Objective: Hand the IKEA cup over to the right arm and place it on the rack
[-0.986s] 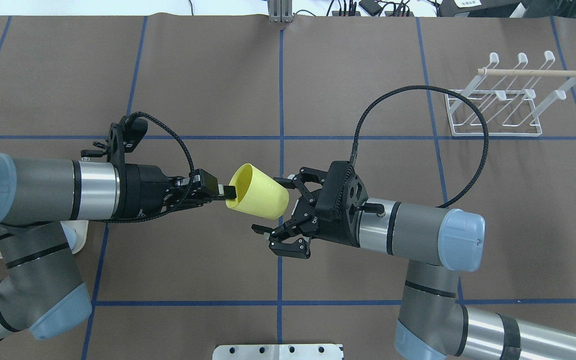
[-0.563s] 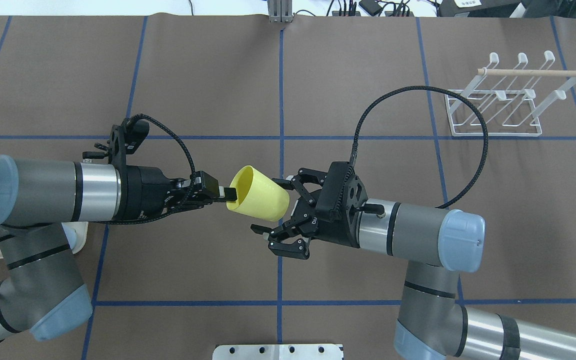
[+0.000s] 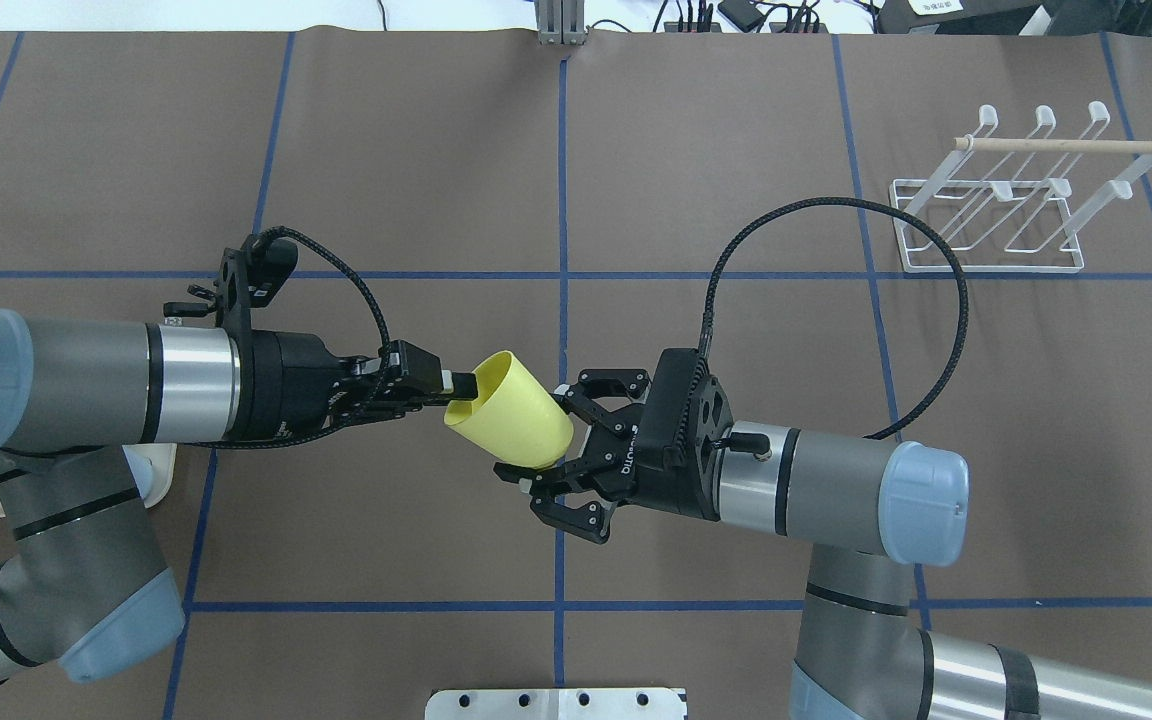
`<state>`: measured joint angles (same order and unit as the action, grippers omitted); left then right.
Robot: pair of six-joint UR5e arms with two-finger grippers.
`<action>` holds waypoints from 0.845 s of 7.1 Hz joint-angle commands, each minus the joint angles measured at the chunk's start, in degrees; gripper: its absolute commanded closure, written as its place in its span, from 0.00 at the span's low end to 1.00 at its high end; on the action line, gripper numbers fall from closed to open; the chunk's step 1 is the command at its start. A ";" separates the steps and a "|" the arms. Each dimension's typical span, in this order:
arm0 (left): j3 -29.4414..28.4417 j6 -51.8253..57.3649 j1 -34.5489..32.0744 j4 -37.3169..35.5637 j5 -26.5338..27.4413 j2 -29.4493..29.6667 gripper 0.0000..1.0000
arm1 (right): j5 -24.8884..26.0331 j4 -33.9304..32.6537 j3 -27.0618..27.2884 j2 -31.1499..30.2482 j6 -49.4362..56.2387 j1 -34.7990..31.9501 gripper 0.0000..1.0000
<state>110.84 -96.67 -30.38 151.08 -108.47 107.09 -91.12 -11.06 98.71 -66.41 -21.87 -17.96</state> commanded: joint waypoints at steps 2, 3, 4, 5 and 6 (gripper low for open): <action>0.34 0.60 -1.43 -0.26 -0.25 -0.57 0.00 | 0.16 -0.01 -0.01 -0.30 -0.01 -0.15 0.90; 0.34 2.87 -2.13 -0.78 -0.25 -2.14 0.00 | 1.38 -0.19 -0.01 -1.17 -0.01 -0.15 0.98; 0.34 6.72 -3.44 -0.96 -0.51 -5.55 0.00 | 6.44 -0.80 0.08 -3.36 -0.01 -0.15 1.00; 0.60 11.11 -6.59 -0.96 -3.13 -9.76 0.00 | 9.27 -2.80 -0.01 -4.68 0.16 -0.32 1.00; 0.96 15.50 -11.75 -1.40 -7.50 -13.28 0.00 | 9.30 -11.35 0.43 -4.78 0.77 -3.19 1.00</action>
<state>111.45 -86.27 -37.13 150.05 -111.86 98.14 -83.31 -15.16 98.83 -70.44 -21.62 -18.89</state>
